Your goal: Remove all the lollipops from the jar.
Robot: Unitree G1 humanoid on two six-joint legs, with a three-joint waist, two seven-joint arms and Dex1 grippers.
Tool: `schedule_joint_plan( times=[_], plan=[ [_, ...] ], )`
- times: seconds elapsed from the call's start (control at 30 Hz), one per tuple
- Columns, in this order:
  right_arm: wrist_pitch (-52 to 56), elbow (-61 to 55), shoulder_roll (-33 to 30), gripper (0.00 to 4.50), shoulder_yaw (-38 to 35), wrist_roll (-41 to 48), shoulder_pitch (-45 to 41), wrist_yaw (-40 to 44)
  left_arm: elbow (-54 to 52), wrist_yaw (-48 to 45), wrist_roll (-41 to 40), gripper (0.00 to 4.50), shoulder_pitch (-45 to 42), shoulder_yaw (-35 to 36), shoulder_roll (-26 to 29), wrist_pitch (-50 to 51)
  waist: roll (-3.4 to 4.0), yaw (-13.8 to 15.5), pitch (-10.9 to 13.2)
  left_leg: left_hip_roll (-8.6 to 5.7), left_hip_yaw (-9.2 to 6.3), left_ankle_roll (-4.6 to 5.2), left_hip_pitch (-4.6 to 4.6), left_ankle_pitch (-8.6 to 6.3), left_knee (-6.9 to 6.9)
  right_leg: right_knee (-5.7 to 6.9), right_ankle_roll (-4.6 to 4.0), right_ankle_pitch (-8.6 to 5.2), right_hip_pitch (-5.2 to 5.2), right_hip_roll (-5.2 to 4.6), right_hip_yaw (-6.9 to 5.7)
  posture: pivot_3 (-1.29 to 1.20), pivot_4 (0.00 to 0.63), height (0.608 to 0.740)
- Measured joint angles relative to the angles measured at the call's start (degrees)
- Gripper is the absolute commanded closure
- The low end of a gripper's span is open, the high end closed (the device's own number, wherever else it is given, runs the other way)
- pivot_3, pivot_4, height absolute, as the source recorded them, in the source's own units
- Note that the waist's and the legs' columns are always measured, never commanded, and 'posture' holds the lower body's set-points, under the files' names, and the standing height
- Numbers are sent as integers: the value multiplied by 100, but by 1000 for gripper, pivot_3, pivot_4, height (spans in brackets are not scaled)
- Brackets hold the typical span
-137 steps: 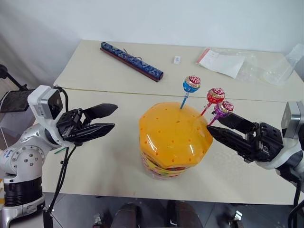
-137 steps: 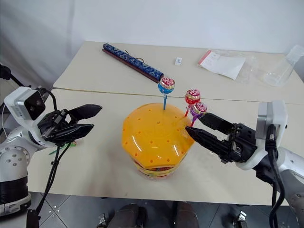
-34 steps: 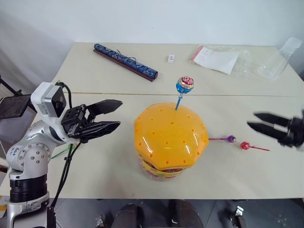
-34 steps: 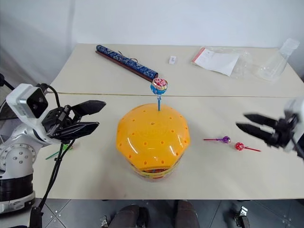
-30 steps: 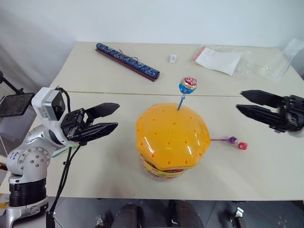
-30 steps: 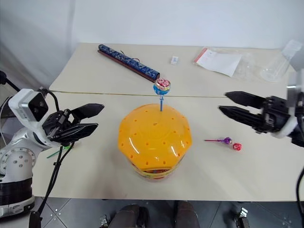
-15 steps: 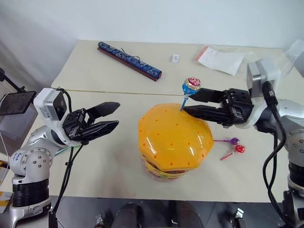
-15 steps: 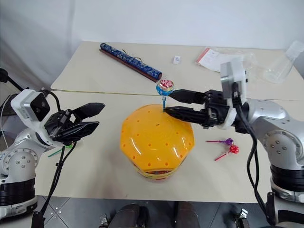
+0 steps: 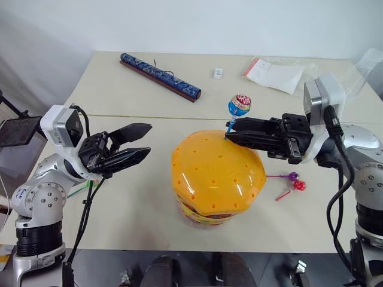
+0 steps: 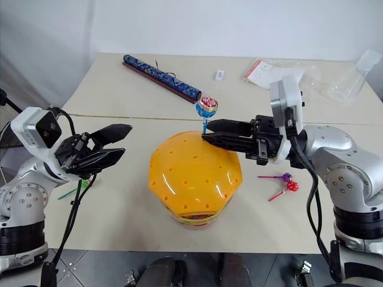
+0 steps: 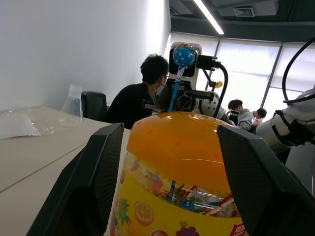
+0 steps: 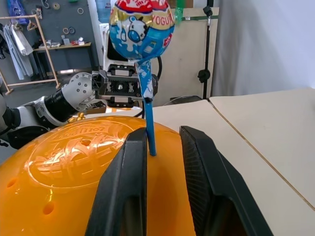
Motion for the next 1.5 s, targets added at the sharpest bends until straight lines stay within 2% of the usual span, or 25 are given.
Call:
schedule_joint_plan(
  times=[0.03,0.07,0.23,0.33,0.47,0.53,0.63,0.67,0.73,0.77,0.83,1.03,1.07,1.23,1.3,1.47,1.5],
  plan=[
    [0,-1,10,4337,0,5,0,22,2,0,0,1290,-6,-2,-3,0,0,0,0,0,0,0,0,0,0,0,0,0,0,0,0,0,150,740],
    [0,-1,21,4449,0,10,0,35,3,-1,0,1290,-10,-2,-5,0,0,0,0,0,0,0,0,0,0,0,0,0,0,0,0,0,150,740],
    [34,14,225,4449,-89,286,-72,-121,10,-5,-1,1290,-29,-12,-46,0,0,-1,0,0,0,0,0,0,1,1,0,0,-1,-1,2,0,150,740],
    [149,98,215,4449,-539,747,-272,-393,18,-25,-1,1290,-54,-28,-53,1,0,10,0,-1,-4,0,-1,0,0,1,0,0,-1,-2,-1,0,150,740],
    [363,407,-171,4449,-1207,1151,-260,-742,23,-85,3,1290,-100,-74,-52,2,0,24,0,-6,-5,2,-4,-1,-1,-2,0,0,0,-5,-3,0,150,740],
    [494,653,-682,4449,-1560,1109,-49,-806,17,-168,43,1290,-101,-150,-29,0,0,37,0,-7,-4,4,-5,-2,-2,-6,0,0,0,-6,-3,0,150,740],
    [402,1120,-1829,4449,-1789,188,907,-415,0,-337,224,1290,-94,-252,83,-103,-1,80,0,-6,4,6,-5,-3,-7,-20,0,0,1,-2,-2,0,150,740],
    [-44,1355,-2361,4449,-1778,-560,1615,-151,-18,-422,308,1290,-109,-320,141,-169,-1,118,0,-6,6,7,-7,-3,-7,-25,0,0,1,0,-2,0,150,740],
    [-970,2167,-2919,4449,-1723,-2019,2715,120,-28,-560,400,1290,-84,-341,273,-230,-4,152,-2,-9,19,11,-7,-1,-7,-36,1,0,3,0,3,0,150,740],
    [-1328,2528,-2983,4449,-1739,-2525,3133,273,-31,-616,400,1290,-80,-338,316,-235,-3,146,-2,-11,32,15,-5,0,-7,-35,4,2,1,-1,12,0,150,740],
    [-1509,2794,-2936,4449,-1760,-2868,3570,471,-45,-710,384,1290,-87,-340,399,-220,-1,117,-1,-6,44,17,4,2,-5,-31,8,4,2,1,21,0,150,740],
    [-2337,3607,-2485,4449,-1571,-3710,3944,518,-301,-872,269,1290,-194,-409,470,-141,0,-4,0,3,58,9,31,1,-6,-21,7,4,6,0,36,0,150,740],
    [-2366,3714,-2405,4027,-1512,-3760,3979,552,-301,-877,269,1290,-214,-409,476,-137,2,-4,0,4,57,9,30,1,-6,-16,7,4,5,1,35,0,150,740],
    [-2654,3982,-2129,2464,-1444,-3806,4003,833,-296,-817,269,1290,-220,-395,544,-124,20,-1,8,3,58,9,29,1,-6,-12,7,4,4,1,36,0,150,740],
    [-3038,3883,-1929,1781,-1720,-3620,3987,1116,-274,-618,375,1290,-201,-395,600,-121,20,3,9,3,54,9,29,1,-6,-13,7,4,5,2,34,0,150,740],
    [-3857,2984,-1312,55,-2016,-2964,3595,1618,129,178,1529,1290,179,-521,660,-529,35,-3,4,3,59,5,33,-1,-8,-10,7,4,3,4,39,0,150,740],
    [-3851,2812,-1280,55,-2015,-2869,3537,1632,230,298,1670,1290,262,-529,640,-578,34,0,4,4,57,4,32,-2,-8,-7,7,4,2,2,38,0,150,740]
  ],
)
